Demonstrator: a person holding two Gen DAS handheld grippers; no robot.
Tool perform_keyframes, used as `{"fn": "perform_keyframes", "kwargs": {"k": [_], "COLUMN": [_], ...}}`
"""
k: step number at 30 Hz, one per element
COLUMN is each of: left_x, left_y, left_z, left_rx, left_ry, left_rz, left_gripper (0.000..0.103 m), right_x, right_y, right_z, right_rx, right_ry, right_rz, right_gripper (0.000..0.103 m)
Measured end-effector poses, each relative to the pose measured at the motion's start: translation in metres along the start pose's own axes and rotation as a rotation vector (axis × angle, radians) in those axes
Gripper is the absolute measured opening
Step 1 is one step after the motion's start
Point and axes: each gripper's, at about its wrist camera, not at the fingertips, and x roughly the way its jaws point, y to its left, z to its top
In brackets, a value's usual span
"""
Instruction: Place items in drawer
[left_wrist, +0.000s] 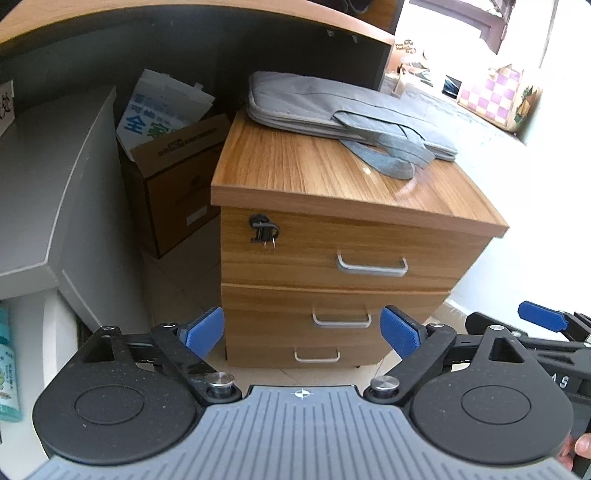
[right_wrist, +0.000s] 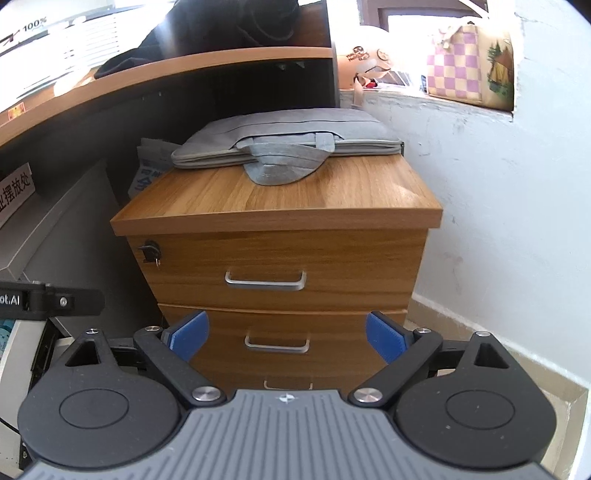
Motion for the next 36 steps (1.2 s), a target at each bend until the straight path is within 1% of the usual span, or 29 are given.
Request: {"fn": "perform_keyframes", "kwargs": {"k": [4,7,16,18,19,21,24,27,32,36], "left_x": [-0.007,-0.012,-0.022,-0.022,-0.022,-0.021,-0.022,-0.023,-0.025,-0.025], "left_y": [0.0,-0.002,-0.001,-0.001,-0.002,-0.005,-0.007,-0.007,-0.011,-0.011], "left_z": [-0.011,-0.019,-0.039,-0.043,-0.046,-0.051,-0.058,-0.059,-0.059,-0.059], "left_rx": [0.018,0.03,0.046,0.052,0.065,0.099,0.133,0.144,0.17,0.172], "left_ry": [0.023,0.024,0.024,0.029,0.029,0.027,0.027,0.03,0.022,0.027], "left_rz": [0.0,0.015,0.045,0.065,0.081,0.11,0.117,0.116,0.144,0.142], "left_gripper": [0.094,0.095,0.097,0.097,0.097,0.098,0.098,0.098,0.098,0.098], "right_x": [-0.01,-0.017,-0.038,-0.042,-0.045,-0.05,-0.05,-0.049,-0.047,-0.045], "right_y": [-0.004,-0.008,-0.014,-0.015,-0.016,-0.017,-0.016,-0.014,-0.011,-0.009], "right_z": [-0.009,-0.017,-0.037,-0.041,-0.043,-0.048,-0.051,-0.052,-0.051,-0.051], "right_rx": [0.024,0.05,0.048,0.047,0.046,0.045,0.027,0.012,0.002,-0.002], "right_ry": [0.002,0.005,-0.032,-0.04,-0.044,-0.053,-0.045,-0.038,-0.029,-0.021], "right_rz": [-0.005,-0.006,0.003,0.005,0.006,0.008,0.005,0.005,0.011,0.015], "right_gripper": [0.096,0.096,0.096,0.098,0.101,0.101,0.101,0.101,0.101,0.102]}}
